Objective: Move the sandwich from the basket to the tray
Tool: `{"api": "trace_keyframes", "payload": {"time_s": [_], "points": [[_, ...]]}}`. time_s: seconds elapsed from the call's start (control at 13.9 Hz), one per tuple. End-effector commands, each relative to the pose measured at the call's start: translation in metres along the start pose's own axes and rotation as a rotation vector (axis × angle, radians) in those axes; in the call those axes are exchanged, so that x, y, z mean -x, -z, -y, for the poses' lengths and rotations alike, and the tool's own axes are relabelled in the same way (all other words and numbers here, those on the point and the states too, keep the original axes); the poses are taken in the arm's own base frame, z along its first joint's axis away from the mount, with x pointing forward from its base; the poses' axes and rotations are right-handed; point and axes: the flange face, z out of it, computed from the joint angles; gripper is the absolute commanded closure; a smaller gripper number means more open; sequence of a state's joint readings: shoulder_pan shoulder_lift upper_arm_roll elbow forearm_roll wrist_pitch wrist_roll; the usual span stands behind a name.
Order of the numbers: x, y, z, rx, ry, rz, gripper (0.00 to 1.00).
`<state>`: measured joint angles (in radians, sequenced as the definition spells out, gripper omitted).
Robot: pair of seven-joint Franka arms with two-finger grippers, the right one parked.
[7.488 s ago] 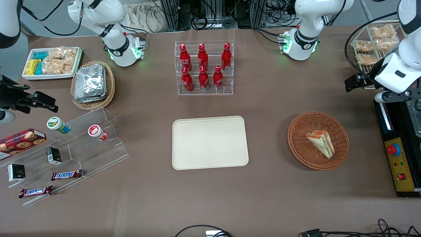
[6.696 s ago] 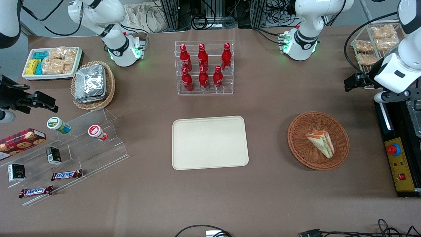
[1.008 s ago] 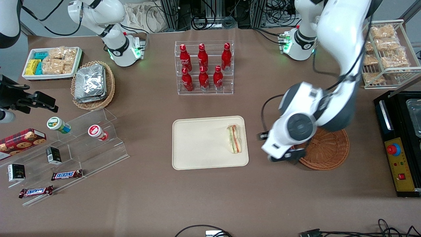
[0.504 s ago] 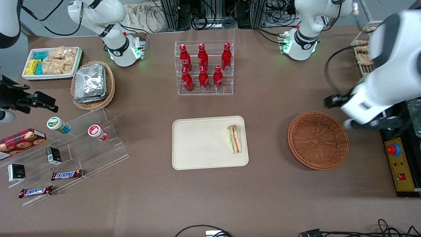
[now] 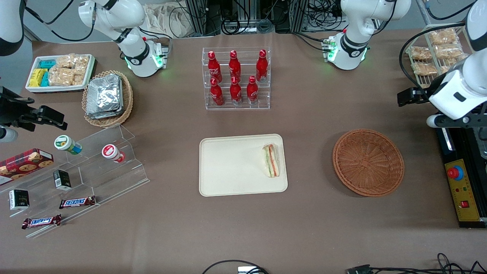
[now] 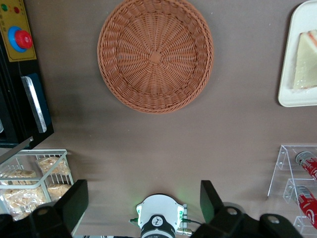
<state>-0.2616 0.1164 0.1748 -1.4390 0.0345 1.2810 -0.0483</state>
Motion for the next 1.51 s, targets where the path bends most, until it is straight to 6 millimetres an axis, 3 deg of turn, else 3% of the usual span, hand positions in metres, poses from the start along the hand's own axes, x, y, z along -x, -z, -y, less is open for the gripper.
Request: {"api": "trace_keyframes", "payload": {"time_s": [0.0, 0.58, 0.65, 0.72, 1.44], "points": [[0.016, -0.005, 0.004, 0.007, -0.015, -0.025, 0.00], [0.019, -0.006, 0.001, 0.002, -0.014, -0.020, 0.00], [0.017, -0.008, 0.021, 0.018, 0.021, -0.015, 0.00], [0.020, -0.004, 0.007, 0.011, -0.007, -0.024, 0.00], [0.021, -0.003, 0.009, 0.005, 0.003, -0.030, 0.00]]}}
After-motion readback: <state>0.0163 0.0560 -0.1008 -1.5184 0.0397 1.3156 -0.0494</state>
